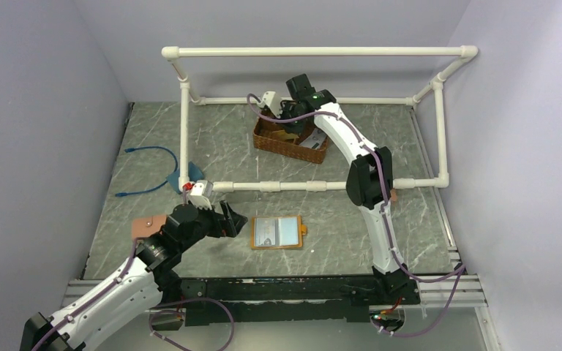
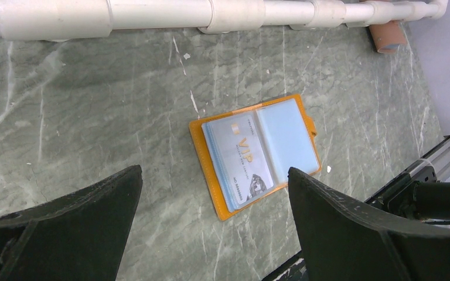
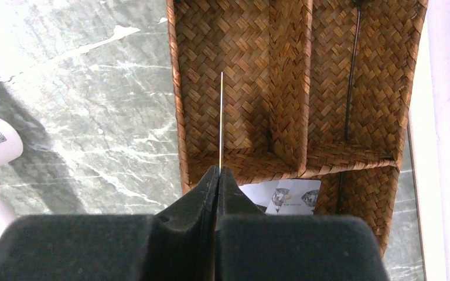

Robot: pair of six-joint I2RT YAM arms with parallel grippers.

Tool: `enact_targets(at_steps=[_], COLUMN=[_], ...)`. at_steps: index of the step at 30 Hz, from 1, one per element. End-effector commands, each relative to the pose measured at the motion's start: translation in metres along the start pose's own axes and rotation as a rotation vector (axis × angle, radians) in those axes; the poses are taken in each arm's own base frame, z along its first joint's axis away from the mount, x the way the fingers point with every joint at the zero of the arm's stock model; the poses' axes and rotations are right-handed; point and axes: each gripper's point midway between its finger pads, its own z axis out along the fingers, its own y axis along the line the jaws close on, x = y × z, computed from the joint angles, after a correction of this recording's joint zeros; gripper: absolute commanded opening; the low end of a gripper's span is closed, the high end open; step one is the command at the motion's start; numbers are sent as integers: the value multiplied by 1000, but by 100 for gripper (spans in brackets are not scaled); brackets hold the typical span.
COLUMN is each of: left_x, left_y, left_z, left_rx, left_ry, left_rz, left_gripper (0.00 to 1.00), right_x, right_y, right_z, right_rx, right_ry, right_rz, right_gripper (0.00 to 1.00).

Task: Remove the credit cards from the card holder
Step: Place the credit card in the storage box, then remove the credit card from the card holder.

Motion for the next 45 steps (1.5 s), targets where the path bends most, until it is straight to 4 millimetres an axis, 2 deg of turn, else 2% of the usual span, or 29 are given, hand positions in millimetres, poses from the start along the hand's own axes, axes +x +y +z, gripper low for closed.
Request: enact_targets(at_steps=[1, 3, 9, 12, 14, 16, 19, 22, 23, 25, 28, 31, 34, 39, 40, 41, 45], left_x=[-7, -7, -8, -10, -11, -10, -9, -8, -7, -8, -7, 0, 6, 5, 6, 7, 15], left_y=[-2, -2, -7, -10, -13, -17, -21, -25, -27, -32, -39, -44, -46, -56, -58, -61, -60], left_z=[2, 2, 2, 1, 0, -1, -3, -4, -4, -4, -3, 0, 3, 9, 10, 11, 18], left_rx=[12, 15, 35, 43, 60, 77, 91, 112, 123, 146, 170, 177, 174, 195, 200, 203, 150], left_ry=[-33, -35, -35, -41, -39, -32, -17, -14, -14, -16, 3, 53, 100, 137, 152, 167, 253], left_rz=[12, 10, -1, -10, -20, -29, -52, -83, -95, -125, -182, -229, -272, -309, -314, -316, -331], left_gripper=[99, 100, 99, 99, 100, 100, 99, 100, 99, 99, 99, 100, 99, 99, 99, 99, 95], right_x=[-20, -22, -40, -42, -32, -16, -4, -13, -9, -17, -21, -15, -5, 18, 16, 22, 22], right_y=[-16, -19, -9, -15, -23, -39, -61, -57, -45, -23, 38, 98, 144, 201, 204, 211, 219], right_z=[-4, -4, -7, -1, 7, 9, -12, -46, -52, -78, -99, -116, -132, -143, -149, -150, -154], right_rx=[72, 81, 22, 35, 80, 187, 349, 382, 357, 294, 75, -112, -229, -392, -413, -448, -496], right_ry=[-50, -62, -153, -184, -158, -96, -48, -100, -102, -149, -224, -300, -381, -504, -545, -572, -623], right_rz=[11, 24, 109, 220, 282, 304, 303, 284, 279, 264, 214, 179, 141, 117, 125, 151, 160], right_gripper=[0, 0, 0, 0, 27, 34, 37, 37, 37, 38, 39, 41, 45, 64, 67, 67, 63])
